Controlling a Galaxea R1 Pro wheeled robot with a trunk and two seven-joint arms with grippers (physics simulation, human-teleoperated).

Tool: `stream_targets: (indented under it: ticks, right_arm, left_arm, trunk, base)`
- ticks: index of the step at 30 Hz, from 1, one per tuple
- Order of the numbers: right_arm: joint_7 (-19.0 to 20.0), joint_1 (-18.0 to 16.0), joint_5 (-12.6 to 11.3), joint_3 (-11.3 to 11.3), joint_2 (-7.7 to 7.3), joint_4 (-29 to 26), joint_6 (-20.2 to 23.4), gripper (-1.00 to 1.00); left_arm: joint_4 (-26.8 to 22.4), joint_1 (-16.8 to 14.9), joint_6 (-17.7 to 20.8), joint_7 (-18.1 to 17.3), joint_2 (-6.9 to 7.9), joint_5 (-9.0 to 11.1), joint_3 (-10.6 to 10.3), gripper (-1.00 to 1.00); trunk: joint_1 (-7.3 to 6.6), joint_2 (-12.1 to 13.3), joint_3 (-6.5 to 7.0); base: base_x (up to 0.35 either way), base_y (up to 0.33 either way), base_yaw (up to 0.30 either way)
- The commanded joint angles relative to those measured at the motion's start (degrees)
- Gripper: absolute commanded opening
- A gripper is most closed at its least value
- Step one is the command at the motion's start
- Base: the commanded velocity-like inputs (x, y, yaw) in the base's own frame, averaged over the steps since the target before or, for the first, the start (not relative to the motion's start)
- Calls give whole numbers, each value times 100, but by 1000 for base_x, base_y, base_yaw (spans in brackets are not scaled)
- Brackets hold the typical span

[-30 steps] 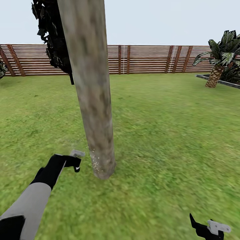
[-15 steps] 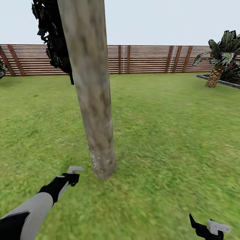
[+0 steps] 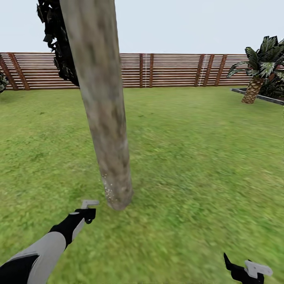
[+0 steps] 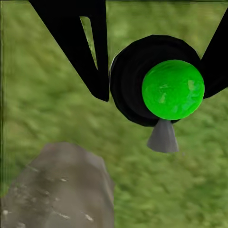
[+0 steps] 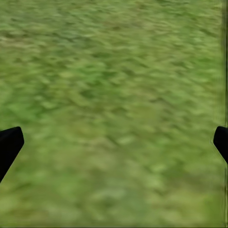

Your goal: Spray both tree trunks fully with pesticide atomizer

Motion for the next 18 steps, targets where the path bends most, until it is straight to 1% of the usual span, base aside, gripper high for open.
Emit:
stream_targets:
  ticks: [1,6,8,10,14,16,18]
  right_arm:
    - [0,-2,0,0,0,0,0,100]
    - [0,0,0,0,2,0,0,100]
    - [0,1,0,0,3,0,0,100]
    - [0,1,0,0,4,0,0,100]
    - [0,3,0,0,4,0,0,100]
    - [0,4,-3,0,4,-6,0,100]
    - [0,3,-2,0,4,-8,0,100]
  left_arm:
    - [0,2,-1,0,-5,4,1,-100]
    - [1,5,-14,0,-11,21,2,-100]
    - [15,5,-81,0,-11,29,2,-100]
    - [57,6,-270,7,-21,34,2,-100]
    - [-13,2,-294,42,-148,30,8,-100]
    - [-370,-10,-145,269,-316,21,13,-100]
    - [-508,2,-16,453,-399,25,6,-100]
  trunk:
    - [0,0,0]
    - [0,0,0]
    - [0,0,0]
    - [0,0,0]
    - [0,0,0]
    - [0,0,0]
    - [0,0,0]
  base:
    - [-129,-252,0]
    - [-142,-253,21]
    - [-147,-253,176]
    - [-140,-253,251]
    - [-111,-258,274]
    - [-89,-265,201]
    - [-90,-266,60]
